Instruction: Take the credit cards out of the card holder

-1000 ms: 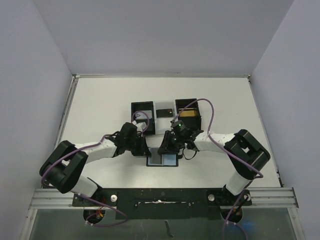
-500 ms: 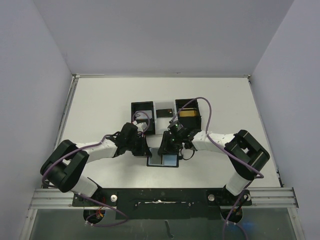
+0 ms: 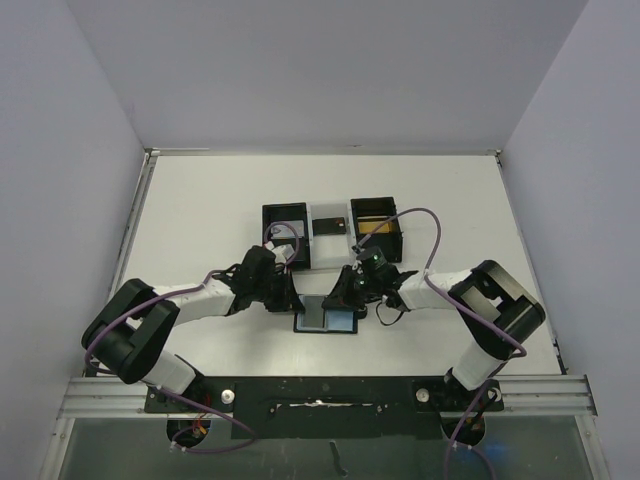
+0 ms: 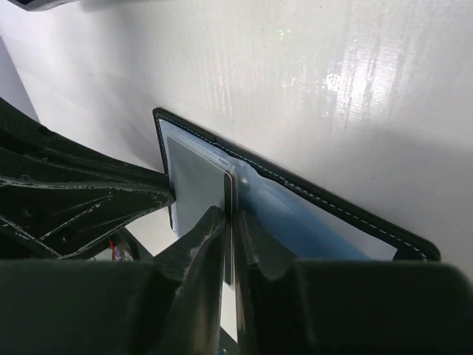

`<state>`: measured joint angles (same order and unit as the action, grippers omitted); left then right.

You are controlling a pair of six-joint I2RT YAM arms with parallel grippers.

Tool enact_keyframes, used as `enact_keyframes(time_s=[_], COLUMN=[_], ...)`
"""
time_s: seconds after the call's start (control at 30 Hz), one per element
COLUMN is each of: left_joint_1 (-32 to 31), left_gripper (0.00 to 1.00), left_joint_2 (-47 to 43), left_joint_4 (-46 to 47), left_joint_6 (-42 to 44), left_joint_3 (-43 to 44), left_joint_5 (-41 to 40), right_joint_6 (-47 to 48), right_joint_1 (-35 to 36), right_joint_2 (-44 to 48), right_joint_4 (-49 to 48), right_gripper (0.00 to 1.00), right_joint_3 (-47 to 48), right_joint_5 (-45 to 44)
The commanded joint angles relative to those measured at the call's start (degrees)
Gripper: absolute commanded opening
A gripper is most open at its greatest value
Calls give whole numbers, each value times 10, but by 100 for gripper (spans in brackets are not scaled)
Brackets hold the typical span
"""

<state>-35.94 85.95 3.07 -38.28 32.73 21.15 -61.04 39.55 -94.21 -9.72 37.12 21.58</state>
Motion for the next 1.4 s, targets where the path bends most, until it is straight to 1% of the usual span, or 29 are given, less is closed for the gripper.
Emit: enact_keyframes(time_s=[0.0, 0.03, 0.07, 0.27, 0.43, 0.77, 0.87, 1.2, 1.37], left_joint_1=[-19, -20, -20, -20, -20, -20, -20, -20, -24], left_gripper=[0, 0, 0, 0, 0, 0, 0, 0, 13], left_joint_2=[30, 31, 31, 27, 24, 24, 24, 8, -24], left_joint_4=[-10, -10, -10, -15, -17, -16, -16, -16, -16], left_joint_6=[10, 10, 11, 12, 12, 14, 14, 17, 21], left_joint_3=[-12, -11, -10, -7, -8, -8, -10, -1, 20], left_joint_5=[-35, -35, -35, -41, -45, -49, -48, -42, -39], right_joint_6=[-33, -30, -27, 8, 19, 54, 75, 143, 147], right_joint_1=[1, -1, -3, -16, -38, -72, -80, -92, -100], right_joint_2=[22, 27, 31, 53, 70, 78, 70, 40, 33], right_joint_4=[-115, -111, -102, -5, 4, 10, 20, 73, 69], right_gripper=[5, 1, 0, 0, 0, 0, 0, 0, 0], right_joint_3=[-11, -11, -9, 6, -14, -34, -32, -9, -13], right_joint_5=[60, 58, 55, 19, 27, 82, 104, 127, 130])
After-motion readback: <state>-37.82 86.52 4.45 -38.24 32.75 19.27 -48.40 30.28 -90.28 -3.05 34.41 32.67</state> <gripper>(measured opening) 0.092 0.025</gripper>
